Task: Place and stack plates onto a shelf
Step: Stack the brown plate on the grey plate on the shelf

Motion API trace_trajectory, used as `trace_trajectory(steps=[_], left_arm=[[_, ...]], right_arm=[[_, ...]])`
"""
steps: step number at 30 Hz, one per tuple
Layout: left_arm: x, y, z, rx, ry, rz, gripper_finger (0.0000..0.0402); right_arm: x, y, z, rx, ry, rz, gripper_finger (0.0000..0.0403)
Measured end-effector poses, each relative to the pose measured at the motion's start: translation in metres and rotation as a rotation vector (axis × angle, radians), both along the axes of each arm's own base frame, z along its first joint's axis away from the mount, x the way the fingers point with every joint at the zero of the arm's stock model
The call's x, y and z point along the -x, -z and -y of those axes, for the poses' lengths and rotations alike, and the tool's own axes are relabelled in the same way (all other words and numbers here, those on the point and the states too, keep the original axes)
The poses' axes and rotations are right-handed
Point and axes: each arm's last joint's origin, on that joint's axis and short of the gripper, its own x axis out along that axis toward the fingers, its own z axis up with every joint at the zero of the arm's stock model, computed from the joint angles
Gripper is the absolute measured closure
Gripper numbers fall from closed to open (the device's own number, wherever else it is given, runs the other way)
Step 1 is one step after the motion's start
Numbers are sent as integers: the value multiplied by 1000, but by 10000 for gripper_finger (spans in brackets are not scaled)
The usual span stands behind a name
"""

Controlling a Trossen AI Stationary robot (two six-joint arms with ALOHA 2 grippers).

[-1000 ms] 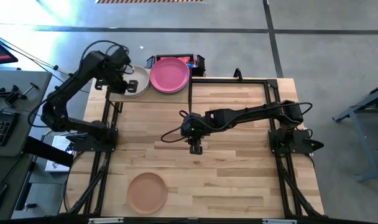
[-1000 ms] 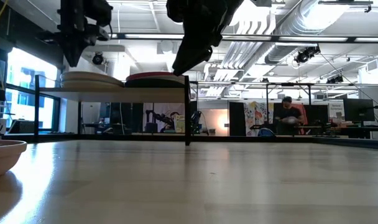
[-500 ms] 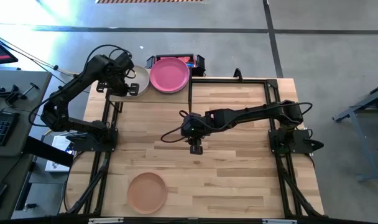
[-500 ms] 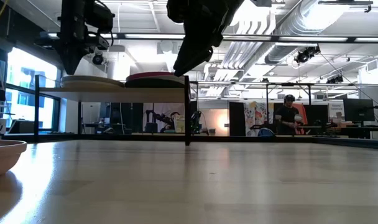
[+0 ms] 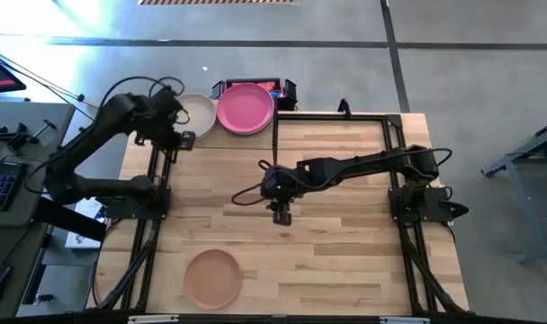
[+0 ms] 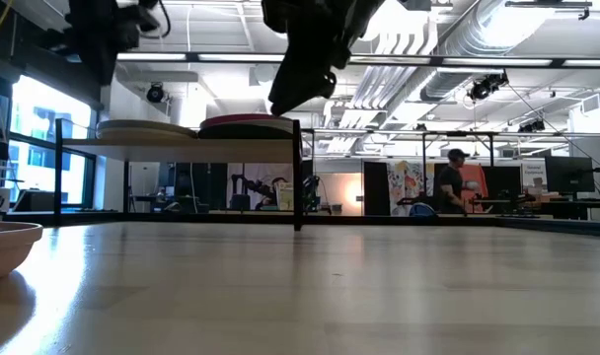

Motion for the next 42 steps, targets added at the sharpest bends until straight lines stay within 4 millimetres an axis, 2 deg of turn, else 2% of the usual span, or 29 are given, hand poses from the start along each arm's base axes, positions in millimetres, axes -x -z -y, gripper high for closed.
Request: trace_trajectory(steps=[6,12,19,26,35,42], left_arm=[[-7,-3,36,1,101,104,381],[-20,19,67,44,221,140,381],[-36,48,93,75,348,159,381],[-42,58,115,80,497,203,381],[-31,55,140,90,713,210,381],[-27,55,148,101,737,207,381]], right_arm=[[-4,-3,-9,-72,60,45,274],[-5,-7,-29,-182,129,78,274],[-4,-10,-53,-242,184,104,274],[-7,-10,-69,-307,307,152,274],[-29,14,-96,-527,400,223,274],[-43,41,-113,-637,429,242,274]])
